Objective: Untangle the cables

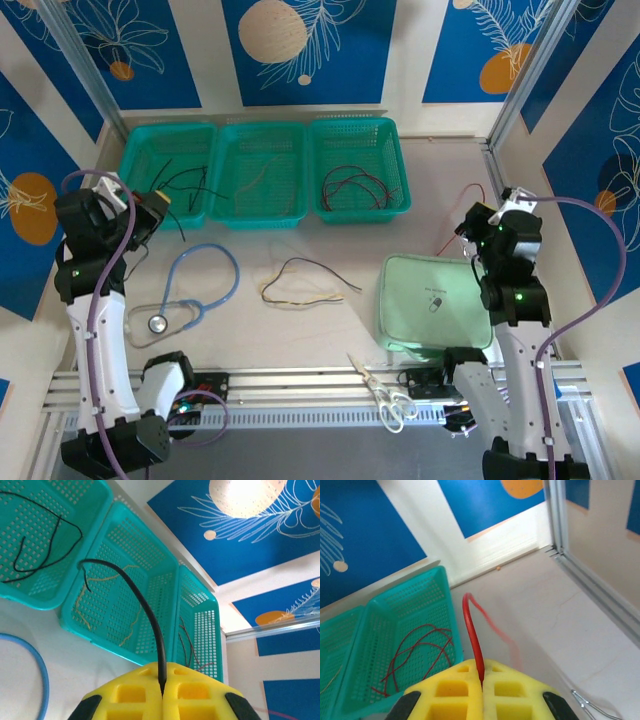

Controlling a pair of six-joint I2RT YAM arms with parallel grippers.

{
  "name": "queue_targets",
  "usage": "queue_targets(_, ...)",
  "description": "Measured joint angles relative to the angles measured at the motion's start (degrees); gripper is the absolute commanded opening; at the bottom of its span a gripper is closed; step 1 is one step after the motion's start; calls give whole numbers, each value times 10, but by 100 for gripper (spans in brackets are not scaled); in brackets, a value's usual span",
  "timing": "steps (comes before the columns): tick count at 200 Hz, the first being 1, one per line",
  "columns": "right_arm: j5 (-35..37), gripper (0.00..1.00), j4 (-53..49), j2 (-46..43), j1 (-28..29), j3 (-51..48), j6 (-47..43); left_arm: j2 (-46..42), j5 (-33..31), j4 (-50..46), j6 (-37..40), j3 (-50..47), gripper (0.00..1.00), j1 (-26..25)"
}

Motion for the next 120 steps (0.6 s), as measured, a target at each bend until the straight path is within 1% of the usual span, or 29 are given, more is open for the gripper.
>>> queue_targets(13, 7, 0, -1, -6, 0, 0, -2, -2, -1, 3, -3, 0, 0, 1)
queue_targets(27, 1, 0, 0, -10, 0, 1, -7, 2, 17, 19, -18, -2, 0, 2)
queue_targets(55, -46, 0, 16, -5, -1, 13, -21, 13, 50, 51, -45, -9, 0, 2)
queue_targets(80, -90, 0, 35, 26, 7, 63, -33, 16, 70, 72, -64, -9, 0, 2)
queue_targets(101, -116, 0, 54, 69, 35, 127, -46, 21, 80, 91, -79, -9, 0, 2)
queue_targets(120, -127, 0, 68, 113, 79, 184, -62, 22, 82, 99, -87, -9, 0, 2)
